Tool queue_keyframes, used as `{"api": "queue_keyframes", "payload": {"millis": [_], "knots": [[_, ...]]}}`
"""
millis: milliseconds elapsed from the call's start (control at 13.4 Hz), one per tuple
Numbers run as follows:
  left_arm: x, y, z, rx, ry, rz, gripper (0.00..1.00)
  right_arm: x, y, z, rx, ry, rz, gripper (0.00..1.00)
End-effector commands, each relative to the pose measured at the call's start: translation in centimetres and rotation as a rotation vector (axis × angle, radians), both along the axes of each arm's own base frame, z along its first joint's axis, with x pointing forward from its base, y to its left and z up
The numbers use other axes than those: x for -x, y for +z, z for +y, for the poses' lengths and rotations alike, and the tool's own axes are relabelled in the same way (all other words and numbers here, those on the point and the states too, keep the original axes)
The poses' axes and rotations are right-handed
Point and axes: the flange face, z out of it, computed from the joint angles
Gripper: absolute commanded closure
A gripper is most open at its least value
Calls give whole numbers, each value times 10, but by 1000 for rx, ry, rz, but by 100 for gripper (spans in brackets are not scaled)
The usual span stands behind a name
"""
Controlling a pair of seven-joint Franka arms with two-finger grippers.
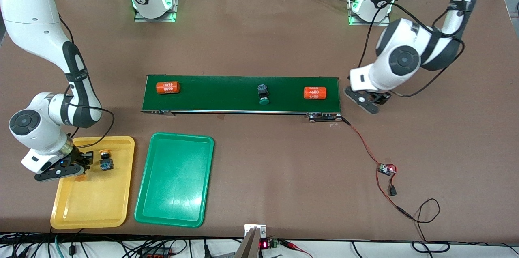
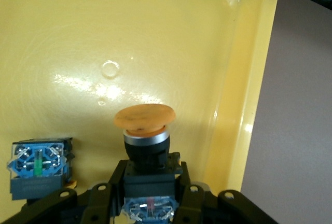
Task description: Sort buttons by color to trays
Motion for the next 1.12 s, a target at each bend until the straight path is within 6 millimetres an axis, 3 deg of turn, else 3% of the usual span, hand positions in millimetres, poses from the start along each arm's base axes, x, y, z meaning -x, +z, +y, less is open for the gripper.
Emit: {"api": "queue_keyframes", "payload": {"millis": [0, 149, 299, 523, 672, 896, 1045], "knots": [[5, -14, 43, -52, 134, 43, 0, -1, 4, 2, -3, 14, -16, 2], [11, -42, 93, -72, 225, 99, 0, -1, 2, 8, -3, 23, -11, 0], [13, -79, 114, -49, 267, 80, 0, -1, 11, 12, -4, 23, -13, 0], [26, -108, 122, -42, 382, 40, 0, 10, 43, 31, -16, 12, 45, 0], [25, -114, 120, -38, 403, 28, 0, 13, 73, 60, -33, -14, 91, 0], [24, -141, 117, -9, 379, 8, 1, 27, 110, 98, -80, -112, 183, 0], [24, -139, 117, -11, 378, 6, 40, 43, 127, 121, -158, -155, 231, 0]]}}
